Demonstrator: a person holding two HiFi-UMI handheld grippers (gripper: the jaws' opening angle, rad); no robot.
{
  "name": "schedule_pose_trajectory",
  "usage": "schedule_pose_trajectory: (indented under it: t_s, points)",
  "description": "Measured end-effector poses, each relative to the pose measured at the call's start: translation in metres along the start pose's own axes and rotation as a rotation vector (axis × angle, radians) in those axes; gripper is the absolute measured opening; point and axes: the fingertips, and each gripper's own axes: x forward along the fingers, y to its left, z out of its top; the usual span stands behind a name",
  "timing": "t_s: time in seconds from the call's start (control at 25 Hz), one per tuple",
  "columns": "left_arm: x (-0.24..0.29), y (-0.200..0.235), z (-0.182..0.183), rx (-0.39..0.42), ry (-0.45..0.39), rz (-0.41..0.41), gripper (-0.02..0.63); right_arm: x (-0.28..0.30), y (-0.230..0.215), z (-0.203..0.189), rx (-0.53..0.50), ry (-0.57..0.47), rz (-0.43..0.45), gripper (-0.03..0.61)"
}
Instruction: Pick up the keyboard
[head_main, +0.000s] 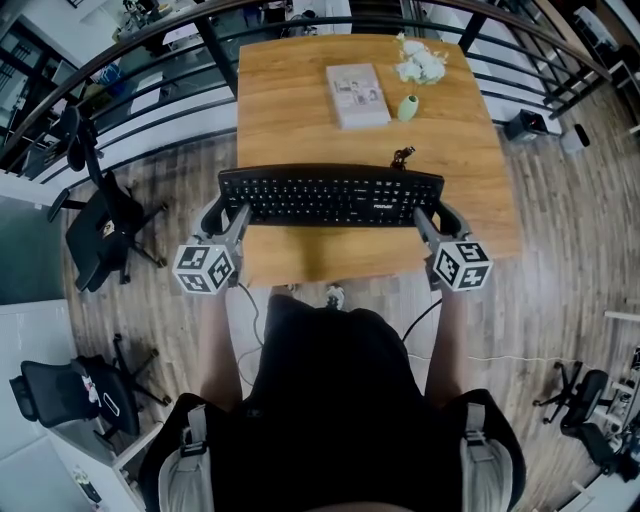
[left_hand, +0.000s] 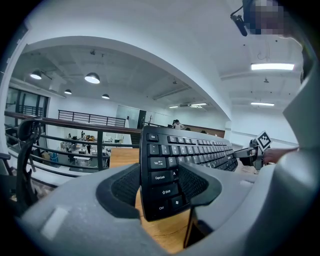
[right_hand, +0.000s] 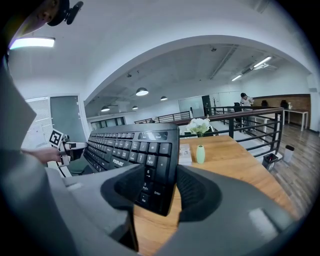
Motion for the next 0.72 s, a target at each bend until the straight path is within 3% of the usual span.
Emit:
schedule_pose_trajectory:
  t_s: [0.72]
  points:
    - [0.004, -0.015, 0.005, 0.005, -0.012, 0.014, 0.244, -0.005, -0.014, 0.006, -0.010, -0.015, 0.004, 0.204]
